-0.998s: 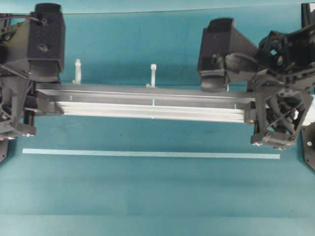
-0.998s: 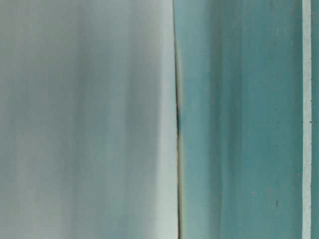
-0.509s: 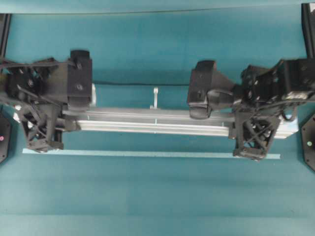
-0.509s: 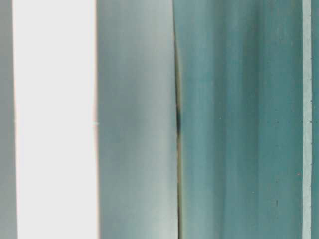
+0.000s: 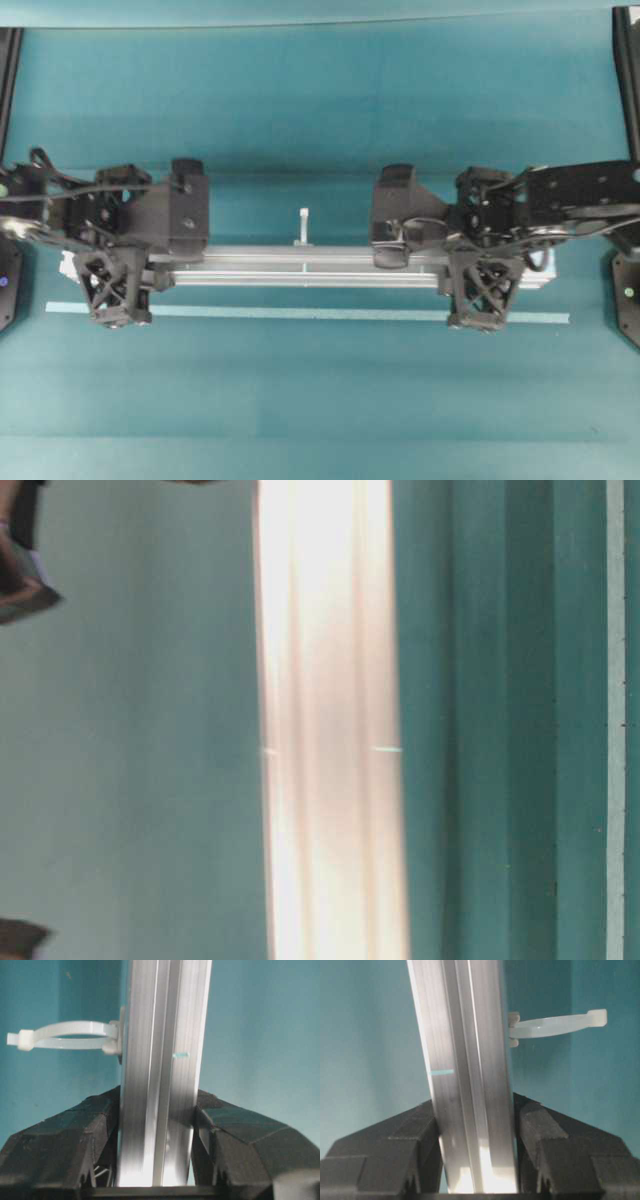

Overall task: Lift the large metal rail with both hands.
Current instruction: 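Lower the held rail back down onto the table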

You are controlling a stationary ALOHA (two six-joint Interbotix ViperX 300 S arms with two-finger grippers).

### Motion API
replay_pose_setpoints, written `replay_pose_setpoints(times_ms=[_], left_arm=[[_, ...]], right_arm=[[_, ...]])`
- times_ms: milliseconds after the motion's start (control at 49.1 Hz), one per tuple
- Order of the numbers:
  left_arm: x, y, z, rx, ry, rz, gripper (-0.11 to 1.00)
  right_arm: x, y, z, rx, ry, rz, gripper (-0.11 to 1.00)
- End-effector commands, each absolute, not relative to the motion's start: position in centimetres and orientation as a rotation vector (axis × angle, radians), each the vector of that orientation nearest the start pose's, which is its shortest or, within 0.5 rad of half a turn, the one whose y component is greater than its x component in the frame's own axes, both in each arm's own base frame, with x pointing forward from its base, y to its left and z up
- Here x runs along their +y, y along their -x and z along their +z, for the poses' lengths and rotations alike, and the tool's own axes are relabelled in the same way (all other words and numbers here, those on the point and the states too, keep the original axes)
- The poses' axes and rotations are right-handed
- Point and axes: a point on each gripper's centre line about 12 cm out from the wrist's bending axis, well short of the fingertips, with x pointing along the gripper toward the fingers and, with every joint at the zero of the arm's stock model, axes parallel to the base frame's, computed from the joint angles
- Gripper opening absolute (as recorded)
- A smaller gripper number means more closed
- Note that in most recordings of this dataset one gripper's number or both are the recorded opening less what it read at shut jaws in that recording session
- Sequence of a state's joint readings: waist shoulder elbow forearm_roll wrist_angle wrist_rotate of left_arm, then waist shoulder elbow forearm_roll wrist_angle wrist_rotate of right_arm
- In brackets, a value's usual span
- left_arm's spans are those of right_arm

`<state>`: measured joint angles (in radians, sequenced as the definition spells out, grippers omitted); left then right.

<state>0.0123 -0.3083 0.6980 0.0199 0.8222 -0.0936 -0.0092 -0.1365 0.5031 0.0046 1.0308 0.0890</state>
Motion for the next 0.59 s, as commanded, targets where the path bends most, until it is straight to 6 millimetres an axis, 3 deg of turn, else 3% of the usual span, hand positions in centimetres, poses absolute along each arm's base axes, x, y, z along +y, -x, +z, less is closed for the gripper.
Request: replay_pose_setpoints(times_ms=[0, 387, 570], left_arm=[[0.5, -28.8, 20.0, 1.192, 0.072, 0.073, 0.36], [0.4, -30.4, 16.4, 1.158, 0.071, 0.066, 0.36], [0.3, -30.6, 14.9, 1.148, 0.070, 0.061, 0.36]], right_arm=[[-0.4, -32.4, 20.2, 1.384, -0.073, -0.059, 0.38], [-0.1, -33.2, 16.5, 1.371, -0.063, -0.047, 0.38], [0.0, -32.3, 14.7, 1.371, -0.064, -0.046, 0.38]])
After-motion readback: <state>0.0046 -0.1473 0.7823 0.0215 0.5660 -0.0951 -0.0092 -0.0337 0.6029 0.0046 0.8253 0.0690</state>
